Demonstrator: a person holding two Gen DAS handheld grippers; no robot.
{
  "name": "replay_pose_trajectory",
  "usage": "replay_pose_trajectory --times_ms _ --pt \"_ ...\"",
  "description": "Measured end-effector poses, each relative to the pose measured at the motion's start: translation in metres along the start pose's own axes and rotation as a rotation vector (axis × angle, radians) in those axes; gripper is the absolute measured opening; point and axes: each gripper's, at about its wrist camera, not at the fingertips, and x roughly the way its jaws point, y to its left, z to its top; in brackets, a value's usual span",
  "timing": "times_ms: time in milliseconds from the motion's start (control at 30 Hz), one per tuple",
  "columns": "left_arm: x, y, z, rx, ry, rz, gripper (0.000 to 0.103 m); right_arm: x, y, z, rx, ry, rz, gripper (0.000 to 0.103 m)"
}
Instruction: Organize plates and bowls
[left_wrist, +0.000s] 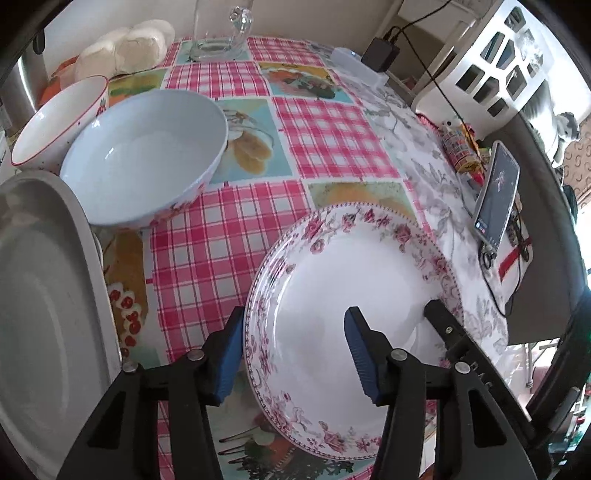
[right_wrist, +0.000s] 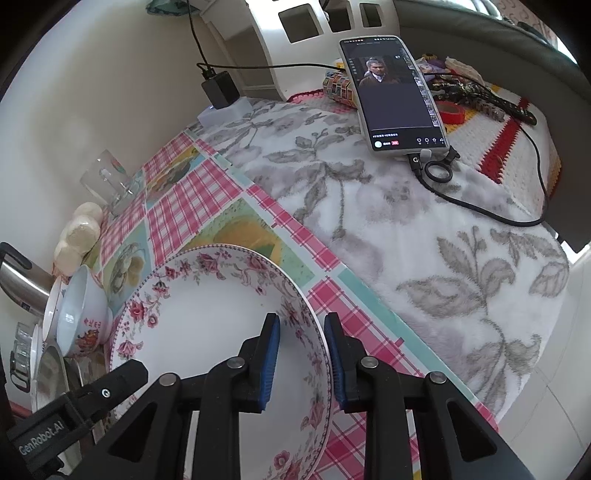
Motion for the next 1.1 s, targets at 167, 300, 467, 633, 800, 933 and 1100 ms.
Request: replay_pose_trajectory --times_ms 167,300,467,633,800,933,1100 --pt "0.009 0.000 -0.003 -0.001 0.020 0.004 0.055 0.000 -0.001 0.000 0.005 0.000 0.006 0.029" --pt "0.008 0.001 -0.003 -0.005 0.020 0.000 0.055 -0.001 -0.005 0.000 0.027 -0.009 0.035 0.032" --pt "0.008 0.001 -0.004 -0.001 0.014 -0.002 0.055 -0.001 -0.010 0.000 0.061 -0.012 0.064 0.033" --pt "0.006 0.004 -0.005 -0.006 -0.014 0.008 0.043 -0.001 -0.009 0.000 0.072 0.006 0.095 0.034" --pt "0.005 0.010 -0.007 -0.015 -0.030 0.011 0.033 -0.001 -0.010 0.000 0.076 0.007 0.098 0.033" --pt "0.004 0.012 -0.007 -0.023 -0.032 0.012 0.029 -0.002 -0.011 0.000 0.075 0.009 0.096 0.032" --pt "0.003 0.012 -0.008 -0.015 -0.035 0.014 0.029 -0.002 -0.011 0.000 0.078 0.015 0.098 0.031"
